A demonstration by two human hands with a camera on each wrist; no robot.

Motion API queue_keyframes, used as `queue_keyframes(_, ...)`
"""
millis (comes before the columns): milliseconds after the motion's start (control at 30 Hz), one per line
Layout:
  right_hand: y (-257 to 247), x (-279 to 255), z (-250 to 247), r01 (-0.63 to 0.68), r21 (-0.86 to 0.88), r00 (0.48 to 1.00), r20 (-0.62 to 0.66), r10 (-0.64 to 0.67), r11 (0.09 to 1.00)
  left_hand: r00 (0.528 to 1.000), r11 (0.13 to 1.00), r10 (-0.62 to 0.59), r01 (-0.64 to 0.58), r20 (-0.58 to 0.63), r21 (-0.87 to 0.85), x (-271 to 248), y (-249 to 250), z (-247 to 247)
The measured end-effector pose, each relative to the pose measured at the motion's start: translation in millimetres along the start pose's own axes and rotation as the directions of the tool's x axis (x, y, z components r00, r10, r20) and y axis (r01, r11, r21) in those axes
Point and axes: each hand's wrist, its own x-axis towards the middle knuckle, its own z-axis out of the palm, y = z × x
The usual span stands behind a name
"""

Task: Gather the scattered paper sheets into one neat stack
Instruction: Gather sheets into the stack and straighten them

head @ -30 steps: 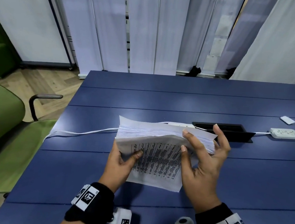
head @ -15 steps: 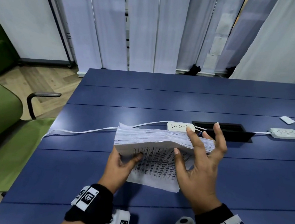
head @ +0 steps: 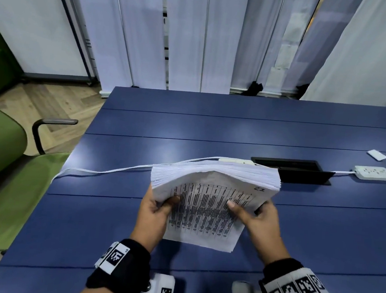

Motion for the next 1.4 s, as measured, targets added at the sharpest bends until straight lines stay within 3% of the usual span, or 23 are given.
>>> queue_keyframes(100, 18.6, 2.8, 8.6, -0.043, -0.001, 0.996, -0.079, 0.042, 0.999, 0.997, 1.000, 0.021, -0.022, -0.068, -0.012, -1.2, 2.6, 8.2)
queue_keyframes(233, 15.6, -9.8, 31.2, 0.074, -0.046, 0.979, -0.186, -0.082, 0.996, 0.976, 0.994, 0.091, -0.100, -0.197, -0.039, -4.7, 17.5, 21.5)
queue_keyframes(400, 4.4, -24.7, 37.0, 0.181, 0.016, 0.957, -0.234, -0.172, 0.983, 0.957, 0.979, 0.184, -0.198, -0.224, -0.042, -14.1, 31.0, 22.9)
queue_keyframes(567, 41.3, -27.5, 18.8, -0.040, -0.037, 0.989, -0.147, 0.034, 0.999, 0.993, 0.998, 0.054, -0.053, -0.109, 0.016, -26.6, -6.1, 6.9)
queue_keyframes(700, 67.3, -27.0, 9.2, -0.170, -0.154, 0.984, -0.084, 0.159, 0.973, 0.997, 0.988, -0.054, 0.061, -0.053, 0.139, -28.4, -31.9, -3.0)
queue_keyframes(867, 82.5, -19.1, 12.4, -0.184, -0.180, 0.983, -0.056, 0.177, 0.966, 0.995, 0.942, -0.079, 0.092, -0.054, 0.322, -26.8, -49.7, -6.9)
queue_keyframes(1033, 84.5, 1.2, 10.8, -0.180, -0.328, 0.980, -0.138, 0.142, 0.927, 0.989, 0.908, -0.139, 0.145, -0.043, 0.394, -12.6, -54.9, -0.7)
queue_keyframes(1167, 83.4, 17.3, -1.9, -0.258, -0.509, 0.964, -0.185, 0.189, 0.821, 0.955, 0.879, -0.297, 0.270, 0.008, 0.392, -2.8, -58.3, 10.1)
queue_keyframes(1300, 103.9, 24.5, -13.3, -0.368, -0.648, 0.927, -0.199, 0.318, 0.667, 0.876, 0.768, -0.482, 0.429, -0.010, 0.476, -0.9, -79.5, 17.9)
queue_keyframes(1400, 122.0, 25.1, -17.2, -0.397, -0.717, 0.908, -0.216, 0.359, 0.573, 0.835, 0.683, -0.548, 0.482, -0.051, 0.549, -1.6, -97.2, 22.2)
